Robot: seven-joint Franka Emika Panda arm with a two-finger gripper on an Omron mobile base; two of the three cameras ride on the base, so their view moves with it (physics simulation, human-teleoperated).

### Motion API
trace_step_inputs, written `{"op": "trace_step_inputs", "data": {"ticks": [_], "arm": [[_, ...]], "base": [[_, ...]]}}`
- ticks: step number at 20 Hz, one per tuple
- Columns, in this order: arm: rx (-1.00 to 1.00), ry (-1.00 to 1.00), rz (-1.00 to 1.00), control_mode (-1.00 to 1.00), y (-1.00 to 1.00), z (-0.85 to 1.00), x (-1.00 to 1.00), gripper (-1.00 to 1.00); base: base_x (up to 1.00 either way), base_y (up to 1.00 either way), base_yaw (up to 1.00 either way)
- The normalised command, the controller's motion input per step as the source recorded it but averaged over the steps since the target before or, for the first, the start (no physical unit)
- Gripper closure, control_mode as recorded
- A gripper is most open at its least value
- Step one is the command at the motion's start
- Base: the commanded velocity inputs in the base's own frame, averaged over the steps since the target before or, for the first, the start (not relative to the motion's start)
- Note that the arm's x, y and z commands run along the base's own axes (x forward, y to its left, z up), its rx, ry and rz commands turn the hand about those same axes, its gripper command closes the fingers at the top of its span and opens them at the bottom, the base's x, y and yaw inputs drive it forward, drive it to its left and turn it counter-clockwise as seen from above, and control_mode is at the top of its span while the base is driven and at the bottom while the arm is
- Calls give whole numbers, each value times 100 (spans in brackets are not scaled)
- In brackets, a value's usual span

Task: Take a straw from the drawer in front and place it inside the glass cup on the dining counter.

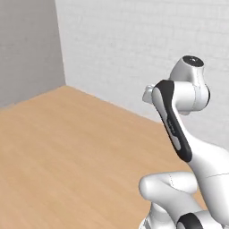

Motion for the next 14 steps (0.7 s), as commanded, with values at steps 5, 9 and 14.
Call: {"op": "trace_step_inputs", "data": {"ticks": [5, 9, 14], "arm": [[0, 0, 0, 100, 0, 0, 0, 100], [0, 0, 0, 100, 0, 0, 0, 100], [0, 0, 0, 100, 0, 0, 0, 100]], "base": [[100, 0, 79], [100, -3, 77], [100, -19, 72]]}}
